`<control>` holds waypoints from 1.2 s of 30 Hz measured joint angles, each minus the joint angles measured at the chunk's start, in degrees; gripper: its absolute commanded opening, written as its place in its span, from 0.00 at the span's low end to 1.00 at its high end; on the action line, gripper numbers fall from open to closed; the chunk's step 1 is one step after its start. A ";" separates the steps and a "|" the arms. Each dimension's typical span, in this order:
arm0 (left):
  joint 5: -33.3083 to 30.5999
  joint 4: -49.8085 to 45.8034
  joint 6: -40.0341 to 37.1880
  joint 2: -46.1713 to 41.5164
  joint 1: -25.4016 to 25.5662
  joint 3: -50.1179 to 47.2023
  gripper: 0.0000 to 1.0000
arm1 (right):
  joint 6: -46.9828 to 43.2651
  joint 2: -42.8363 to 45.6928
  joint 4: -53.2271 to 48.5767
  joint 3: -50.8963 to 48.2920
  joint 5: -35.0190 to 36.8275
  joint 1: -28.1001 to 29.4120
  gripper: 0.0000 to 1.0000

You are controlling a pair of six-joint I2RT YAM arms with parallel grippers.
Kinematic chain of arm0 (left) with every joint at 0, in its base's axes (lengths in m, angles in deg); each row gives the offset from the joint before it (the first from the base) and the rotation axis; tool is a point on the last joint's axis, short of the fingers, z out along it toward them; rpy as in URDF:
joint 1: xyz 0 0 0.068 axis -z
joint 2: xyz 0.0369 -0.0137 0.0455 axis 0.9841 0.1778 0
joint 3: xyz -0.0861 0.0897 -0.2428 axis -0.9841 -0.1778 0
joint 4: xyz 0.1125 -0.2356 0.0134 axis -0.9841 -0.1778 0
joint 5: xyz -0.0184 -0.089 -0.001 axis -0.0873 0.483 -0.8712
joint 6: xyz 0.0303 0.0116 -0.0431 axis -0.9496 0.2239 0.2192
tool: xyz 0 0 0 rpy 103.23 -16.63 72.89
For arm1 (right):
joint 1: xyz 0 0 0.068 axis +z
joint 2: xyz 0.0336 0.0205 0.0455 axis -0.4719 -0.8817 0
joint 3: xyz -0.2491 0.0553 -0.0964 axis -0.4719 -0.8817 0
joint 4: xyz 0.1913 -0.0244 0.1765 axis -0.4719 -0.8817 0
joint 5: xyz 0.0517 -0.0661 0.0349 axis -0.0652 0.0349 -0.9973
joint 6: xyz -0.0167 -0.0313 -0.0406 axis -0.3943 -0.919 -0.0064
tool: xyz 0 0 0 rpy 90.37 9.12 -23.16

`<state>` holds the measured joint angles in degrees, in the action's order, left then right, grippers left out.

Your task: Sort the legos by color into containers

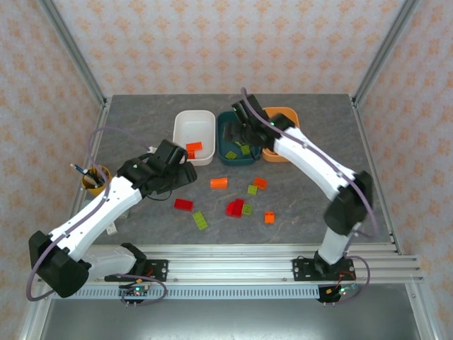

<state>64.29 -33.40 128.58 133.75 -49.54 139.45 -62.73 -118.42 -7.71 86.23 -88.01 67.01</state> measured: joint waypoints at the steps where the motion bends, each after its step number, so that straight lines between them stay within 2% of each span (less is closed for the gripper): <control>1: -0.13 -0.76 0.48 -0.90 -0.22 -0.59 0.81 | -0.66 3.04 1.27 -2.91 -0.50 0.70 0.71; 5: -0.26 -2.97 2.56 -4.46 -0.39 -3.39 0.81 | -2.71 9.01 4.42 -12.50 -2.69 3.39 0.73; 11: 0.39 -4.35 5.40 -8.33 -0.39 -8.31 0.80 | -2.49 11.54 4.35 -24.94 -3.50 5.25 0.72; 19: 2.97 -2.93 6.84 -8.22 -0.20 -9.92 0.79 | 2.73 21.40 2.62 -32.72 0.28 5.03 0.71; 24: 4.24 0.15 7.04 -2.80 1.64 -9.90 0.78 | 6.49 25.51 2.43 -35.52 1.73 4.04 0.71; 28: 4.76 3.91 6.93 4.76 4.35 -8.15 0.84 | 8.09 27.26 1.68 -36.74 1.97 3.74 0.74; 31: 4.72 5.49 5.46 13.20 6.51 -2.75 0.86 | 8.59 28.63 1.40 -37.18 1.95 3.69 0.78; 33: 4.72 6.60 4.13 18.51 7.41 1.38 0.91 | 8.55 29.94 1.33 -37.64 1.64 3.41 0.79; 36: 4.76 7.89 1.77 25.81 8.15 7.15 0.92 | 8.52 32.00 1.27 -38.58 1.03 3.04 0.80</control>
<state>69.06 -25.51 130.35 159.57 -41.39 146.60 -54.21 -86.42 -6.44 47.65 -86.99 70.05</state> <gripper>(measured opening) 0.917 0.795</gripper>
